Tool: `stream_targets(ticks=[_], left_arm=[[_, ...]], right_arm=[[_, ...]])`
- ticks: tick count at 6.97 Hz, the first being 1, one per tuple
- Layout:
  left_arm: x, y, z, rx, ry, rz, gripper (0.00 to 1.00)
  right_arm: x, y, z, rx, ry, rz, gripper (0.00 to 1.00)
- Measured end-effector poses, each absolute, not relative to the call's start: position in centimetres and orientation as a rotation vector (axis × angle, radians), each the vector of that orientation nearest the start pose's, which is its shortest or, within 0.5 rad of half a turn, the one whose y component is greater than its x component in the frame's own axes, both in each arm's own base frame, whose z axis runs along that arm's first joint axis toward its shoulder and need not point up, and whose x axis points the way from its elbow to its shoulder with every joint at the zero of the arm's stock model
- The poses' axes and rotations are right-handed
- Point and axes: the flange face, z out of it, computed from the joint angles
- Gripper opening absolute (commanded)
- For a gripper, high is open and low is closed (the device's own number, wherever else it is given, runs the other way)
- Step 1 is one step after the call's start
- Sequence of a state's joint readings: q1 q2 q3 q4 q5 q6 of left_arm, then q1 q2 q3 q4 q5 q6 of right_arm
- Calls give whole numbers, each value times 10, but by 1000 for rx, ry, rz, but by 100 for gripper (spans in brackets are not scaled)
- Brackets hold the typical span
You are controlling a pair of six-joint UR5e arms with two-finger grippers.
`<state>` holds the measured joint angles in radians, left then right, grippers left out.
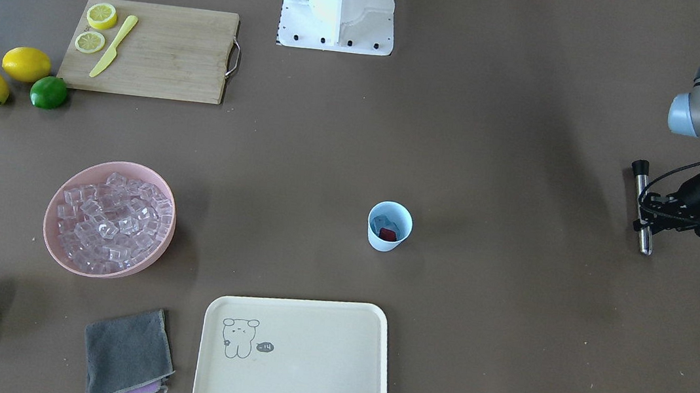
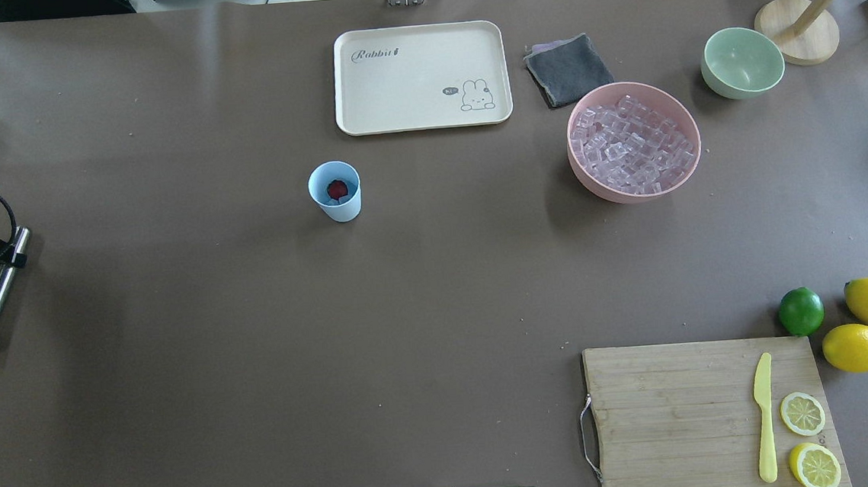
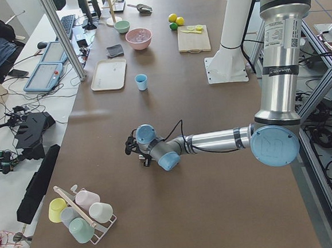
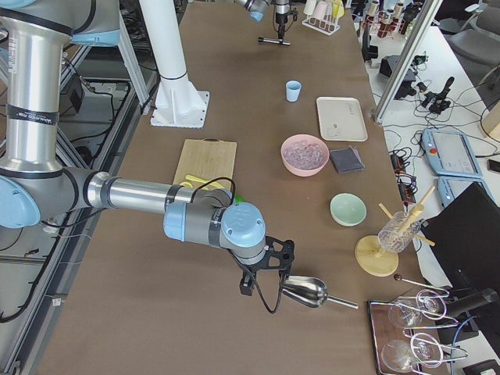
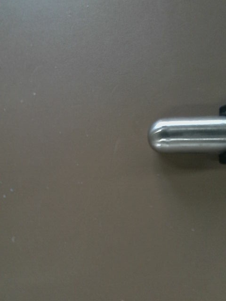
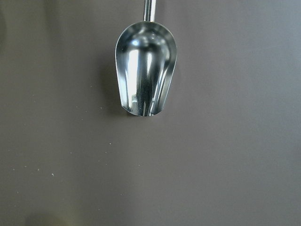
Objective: Mash ice and strawberries in cup
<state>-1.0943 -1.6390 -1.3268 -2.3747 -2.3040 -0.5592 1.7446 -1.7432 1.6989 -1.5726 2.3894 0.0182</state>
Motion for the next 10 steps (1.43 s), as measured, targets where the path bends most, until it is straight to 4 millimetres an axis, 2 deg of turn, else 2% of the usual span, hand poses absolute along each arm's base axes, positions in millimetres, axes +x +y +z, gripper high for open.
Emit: stream_targets(ticks=[2,3,5,6,7,8,9,10], left_arm=[[174,-527,654,181,861,199,99],[159,-533,656,193,844,180,99],[108,-550,650,187,824,88,99],[75,-568,632,172,824,20,99],[33,-586,602,163,823,-66,99],[-7,-595,562,154,817,-142,99],[-31,-584,534,134,810,-192,99],[-40,-560,542,130,809,-208,99]], right_arm=[[131,-398,671,21,-821,200,100],[131,-398,672,19,-821,200,100],[131,-397,672,18,-821,201,100],[131,-396,672,17,-821,202,100],[131,-395,672,17,-821,202,100],[131,-394,673,16,-821,202,100],[130,-393,674,15,-821,202,100],[130,-394,674,14,-823,203,100]])
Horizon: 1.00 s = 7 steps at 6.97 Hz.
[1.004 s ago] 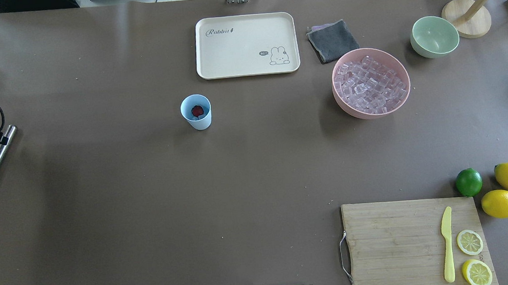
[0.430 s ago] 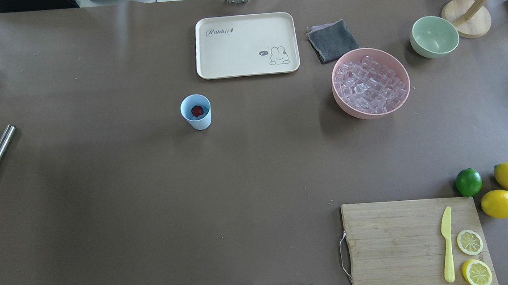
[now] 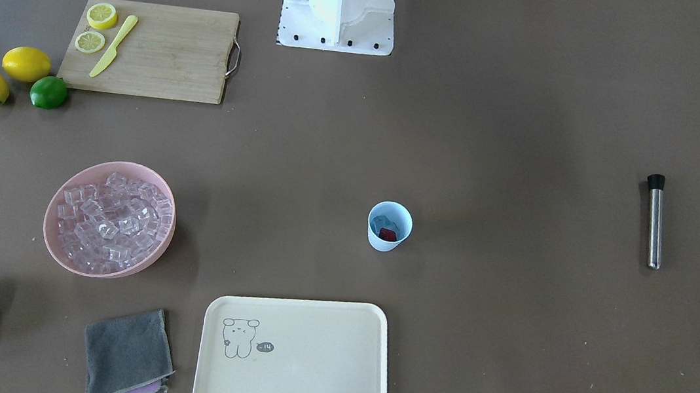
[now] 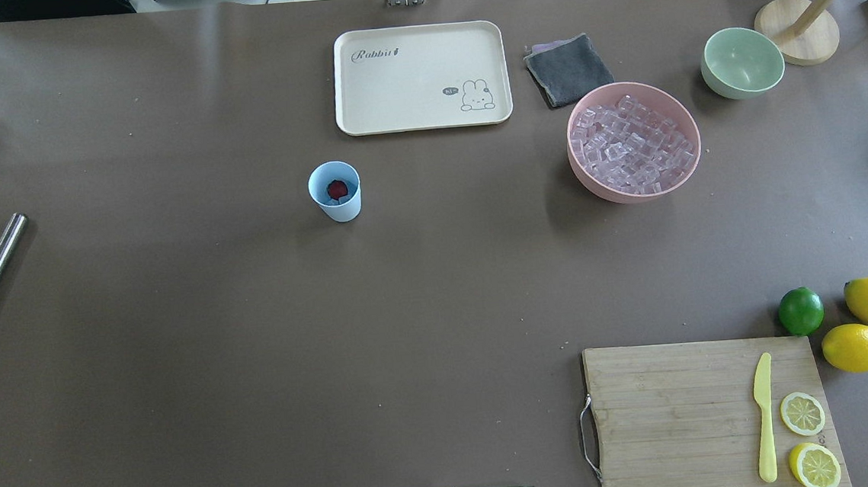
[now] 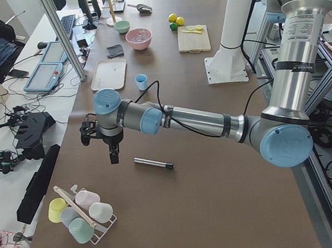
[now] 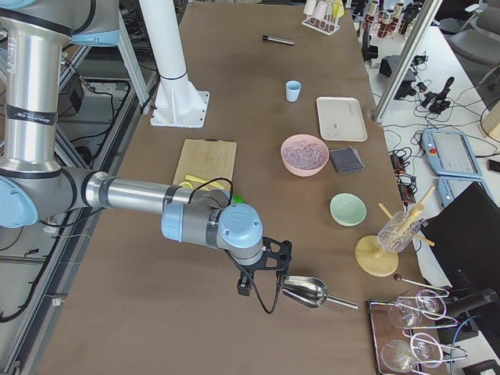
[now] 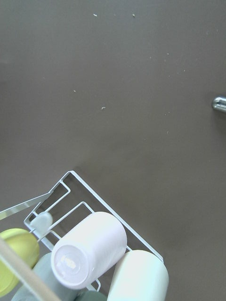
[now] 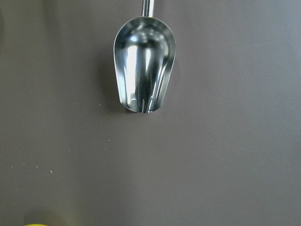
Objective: Mash ice and strawberries in cup
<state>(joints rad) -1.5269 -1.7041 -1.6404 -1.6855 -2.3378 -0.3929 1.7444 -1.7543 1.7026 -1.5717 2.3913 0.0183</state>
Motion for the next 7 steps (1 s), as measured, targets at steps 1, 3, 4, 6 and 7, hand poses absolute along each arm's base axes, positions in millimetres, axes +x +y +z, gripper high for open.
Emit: stream_targets(ticks=[1,3,4,6,7], left_arm=[[-43,-537,561,169,815,-197,99],[-50,-466,625,193,823,-194,99],[-51,-442,644,186,838,-196,99],[-52,-433,657,160,864,-204,99],[-54,-439,654,144,869,-216,99]], right_arm=[[131,-395,674,14,-825,202,100],[131,-392,678,24,-823,168,100],[130,-390,679,40,-818,128,100],[135,-406,680,45,-793,108,100],[136,-414,683,39,-776,109,100]])
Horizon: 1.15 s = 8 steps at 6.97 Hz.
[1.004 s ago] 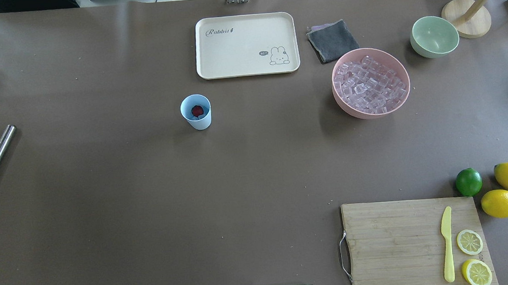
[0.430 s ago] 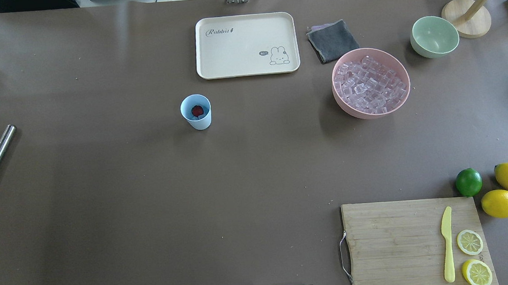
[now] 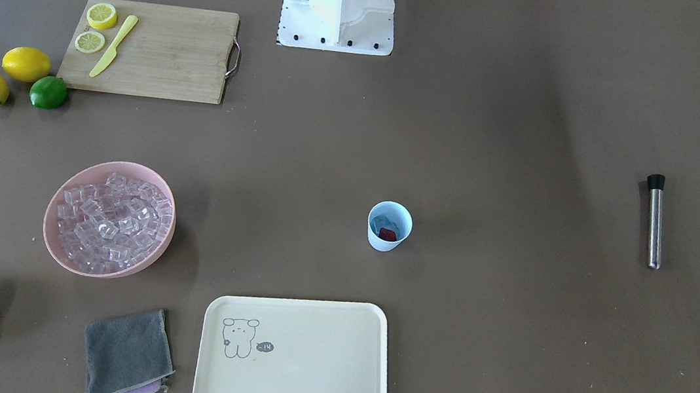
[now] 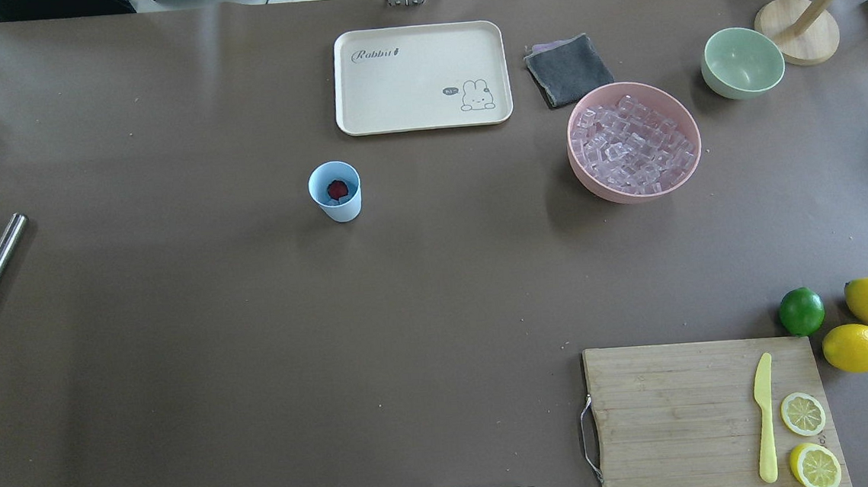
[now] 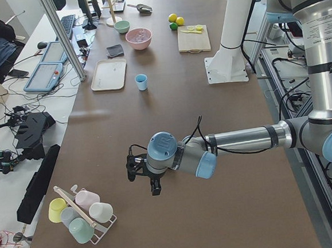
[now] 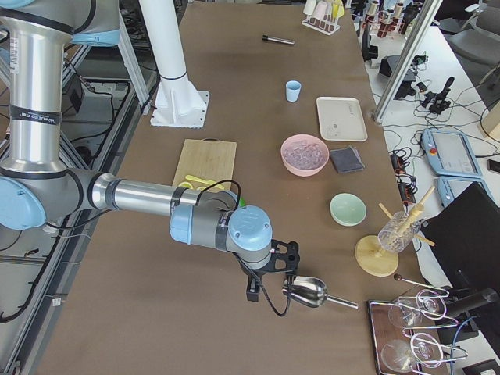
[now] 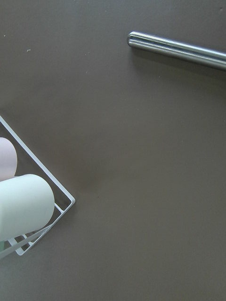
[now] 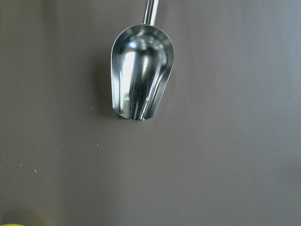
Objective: Mash ice and strawberries in cup
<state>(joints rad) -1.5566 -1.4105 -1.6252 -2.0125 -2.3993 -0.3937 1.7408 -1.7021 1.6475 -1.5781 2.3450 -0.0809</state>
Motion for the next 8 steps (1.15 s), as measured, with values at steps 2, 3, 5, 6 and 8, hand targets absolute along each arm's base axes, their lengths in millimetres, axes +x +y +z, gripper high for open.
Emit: stream_targets(ticks=[2,3,5,6,8], left_arm=[[-59,-465,646,97,845,-186,99],[-70,-465,652,101,823,-136,99],[-86,-456,655,91,806,-122,99],[-87,-451,655,89,804,-122,99],[-88,-448,654,91,803,-122,99]], right_arm=[[135,-420,683,34,-750,108,100],[135,-422,682,36,-745,107,100],[134,-425,682,34,-729,102,100],[133,-425,684,26,-719,101,100],[127,-426,689,-4,-716,127,100]])
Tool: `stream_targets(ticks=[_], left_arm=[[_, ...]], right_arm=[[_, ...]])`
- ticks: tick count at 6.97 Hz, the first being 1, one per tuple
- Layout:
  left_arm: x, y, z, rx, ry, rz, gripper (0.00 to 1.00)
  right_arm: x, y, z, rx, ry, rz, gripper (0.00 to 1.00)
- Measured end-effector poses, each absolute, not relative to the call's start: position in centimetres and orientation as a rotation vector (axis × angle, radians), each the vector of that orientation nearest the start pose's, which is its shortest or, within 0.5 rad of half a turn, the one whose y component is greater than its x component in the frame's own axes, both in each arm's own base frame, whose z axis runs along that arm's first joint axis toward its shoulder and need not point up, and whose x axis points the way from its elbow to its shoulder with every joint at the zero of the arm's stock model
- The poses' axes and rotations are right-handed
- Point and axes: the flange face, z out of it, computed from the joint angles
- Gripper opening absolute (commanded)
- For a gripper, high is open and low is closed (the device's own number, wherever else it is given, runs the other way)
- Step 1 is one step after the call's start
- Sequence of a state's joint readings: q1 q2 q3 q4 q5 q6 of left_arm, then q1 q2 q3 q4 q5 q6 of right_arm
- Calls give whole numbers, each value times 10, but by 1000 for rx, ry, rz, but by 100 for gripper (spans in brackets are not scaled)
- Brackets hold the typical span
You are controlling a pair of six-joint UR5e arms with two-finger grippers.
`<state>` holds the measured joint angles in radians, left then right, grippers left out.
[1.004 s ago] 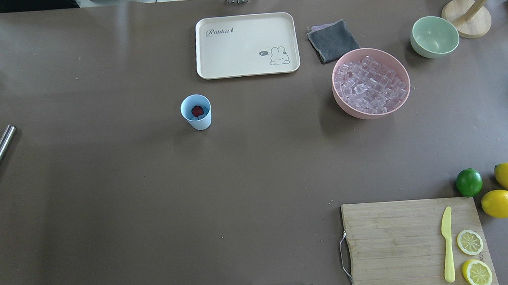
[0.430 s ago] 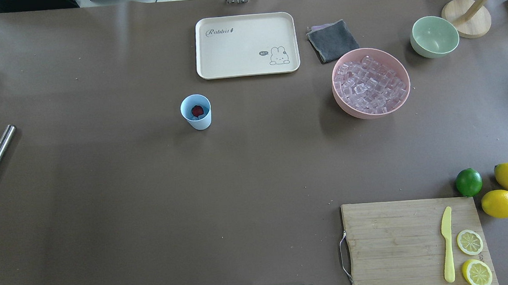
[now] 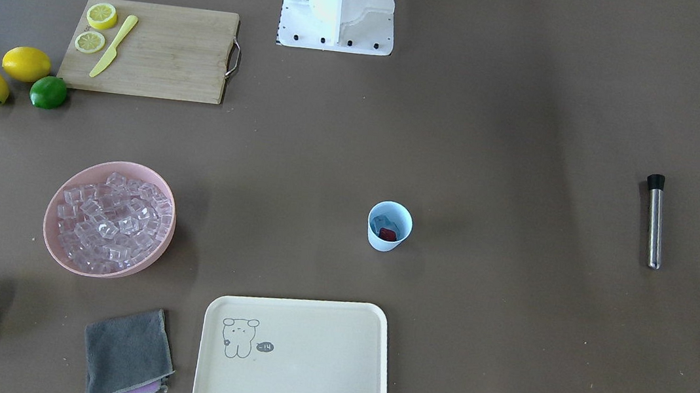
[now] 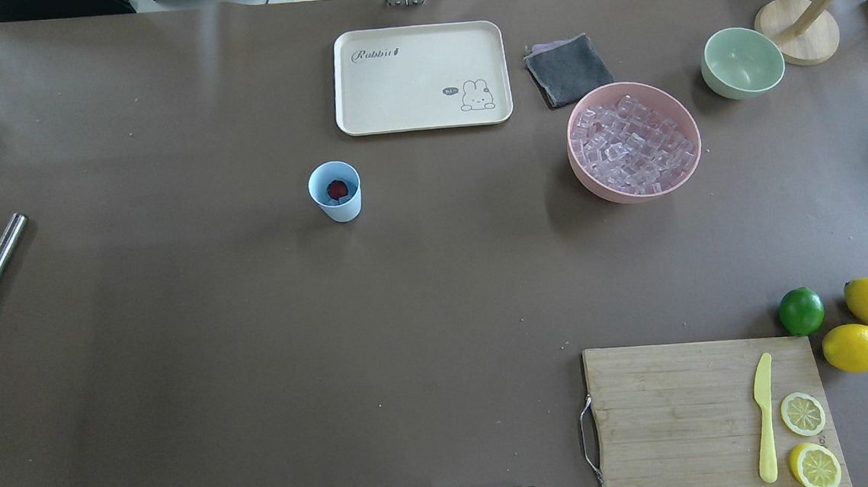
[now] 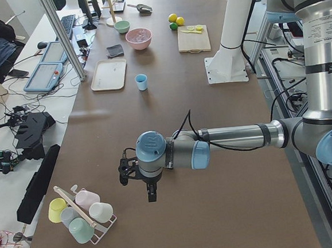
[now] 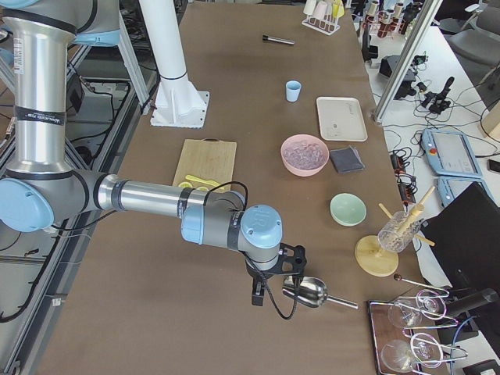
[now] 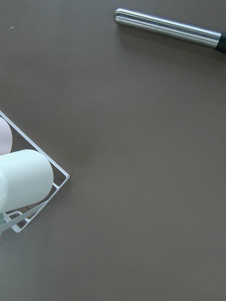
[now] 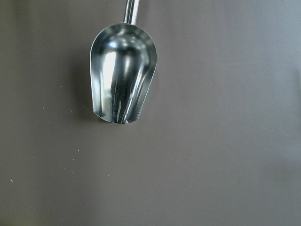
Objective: Mash ice and strawberries in cup
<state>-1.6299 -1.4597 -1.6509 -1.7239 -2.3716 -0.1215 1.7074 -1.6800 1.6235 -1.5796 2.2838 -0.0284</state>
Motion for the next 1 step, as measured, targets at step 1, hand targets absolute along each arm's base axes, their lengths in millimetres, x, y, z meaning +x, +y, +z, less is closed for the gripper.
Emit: stream_targets(ticks=[1], left_arm=[[-89,-448,654,90,803,-124,99]], right_arm=[[127,-427,690,-11,-716,140,100]])
